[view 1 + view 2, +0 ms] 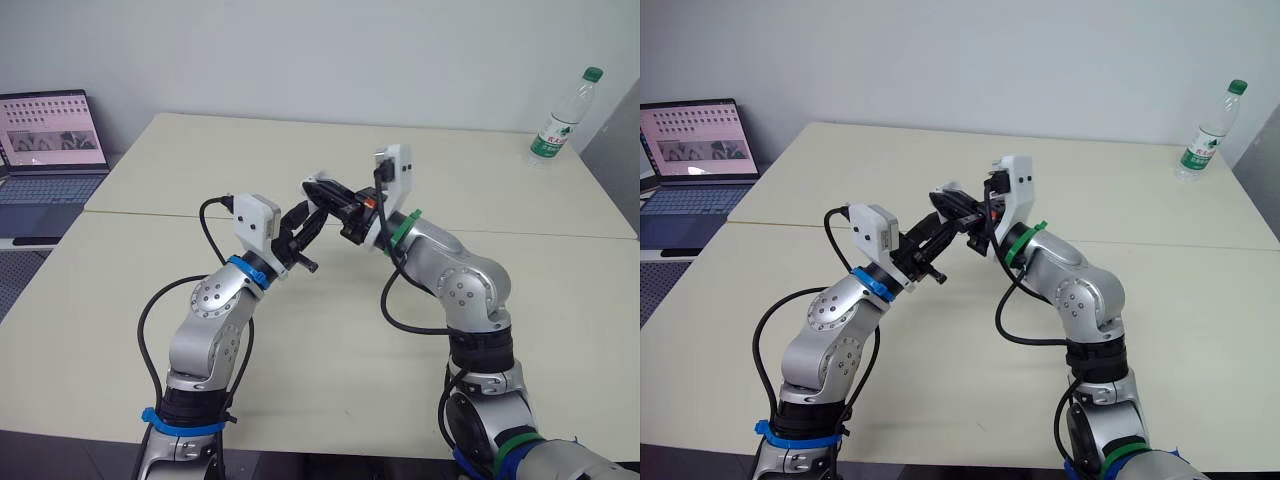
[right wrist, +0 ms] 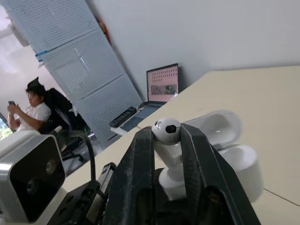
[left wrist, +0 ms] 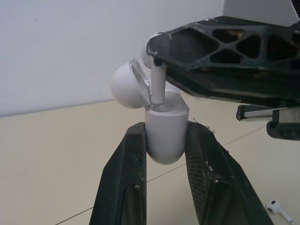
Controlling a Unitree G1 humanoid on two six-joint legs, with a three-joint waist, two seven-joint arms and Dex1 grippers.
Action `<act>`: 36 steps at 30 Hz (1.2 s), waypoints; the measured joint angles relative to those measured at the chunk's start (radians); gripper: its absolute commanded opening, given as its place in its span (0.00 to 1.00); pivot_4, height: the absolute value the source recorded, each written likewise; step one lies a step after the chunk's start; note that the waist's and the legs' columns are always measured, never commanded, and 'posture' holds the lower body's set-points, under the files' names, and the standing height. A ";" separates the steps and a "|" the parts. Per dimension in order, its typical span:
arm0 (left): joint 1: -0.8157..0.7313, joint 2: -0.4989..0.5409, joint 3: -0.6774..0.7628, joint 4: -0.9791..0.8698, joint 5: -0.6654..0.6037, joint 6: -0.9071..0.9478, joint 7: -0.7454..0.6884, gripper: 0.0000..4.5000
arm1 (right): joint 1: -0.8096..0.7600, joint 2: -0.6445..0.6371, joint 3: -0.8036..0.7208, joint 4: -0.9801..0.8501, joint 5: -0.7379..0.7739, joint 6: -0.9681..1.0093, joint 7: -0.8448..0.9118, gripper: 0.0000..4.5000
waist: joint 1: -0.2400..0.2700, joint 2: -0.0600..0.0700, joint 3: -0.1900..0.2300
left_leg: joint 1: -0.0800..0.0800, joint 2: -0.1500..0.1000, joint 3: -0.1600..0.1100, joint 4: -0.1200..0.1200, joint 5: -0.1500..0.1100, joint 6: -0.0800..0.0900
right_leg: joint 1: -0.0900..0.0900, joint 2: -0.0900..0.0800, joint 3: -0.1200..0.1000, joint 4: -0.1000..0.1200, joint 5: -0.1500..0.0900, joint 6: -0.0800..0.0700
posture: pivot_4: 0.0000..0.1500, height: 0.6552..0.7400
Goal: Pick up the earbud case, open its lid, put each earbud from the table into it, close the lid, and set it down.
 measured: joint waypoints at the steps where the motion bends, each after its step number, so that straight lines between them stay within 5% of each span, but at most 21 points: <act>1: 0.000 0.000 0.000 0.000 0.000 0.000 0.000 0.17 | 0.000 0.002 -0.012 0.000 0.014 0.006 -0.005 0.09 | 0.000 0.000 0.000 | 0.000 0.000 0.000 0.000 0.000 0.000 | 0.000 0.000 0.000 0.000 0.000 0.000 | 1.00 1.00; 25: 0.000 0.008 0.000 0.001 -0.011 0.009 0.002 0.17 | 0.002 -0.066 0.072 -0.004 -0.004 -0.006 -0.008 0.09 | 0.000 0.000 0.000 | 0.000 0.000 0.000 -0.001 0.000 0.000 | 0.000 0.000 0.000 0.000 0.000 0.000 | 1.00 1.00; 31: 0.000 0.008 0.000 0.008 -0.010 0.014 0.004 0.17 | 0.006 -0.077 0.076 -0.004 -0.007 -0.011 0.003 0.53 | 0.000 0.000 0.000 | 0.000 0.000 0.000 -0.001 0.000 0.000 | 0.000 0.000 0.000 0.000 0.000 0.000 | 1.00 1.00; 36: 0.000 0.008 0.000 0.008 -0.010 0.016 0.004 0.17 | 0.006 -0.078 0.080 -0.002 -0.015 -0.021 0.003 0.53 | 0.000 0.000 0.000 | 0.000 0.000 0.000 -0.001 0.000 0.000 | 0.000 0.000 0.000 -0.001 0.000 0.000 | 1.00 1.00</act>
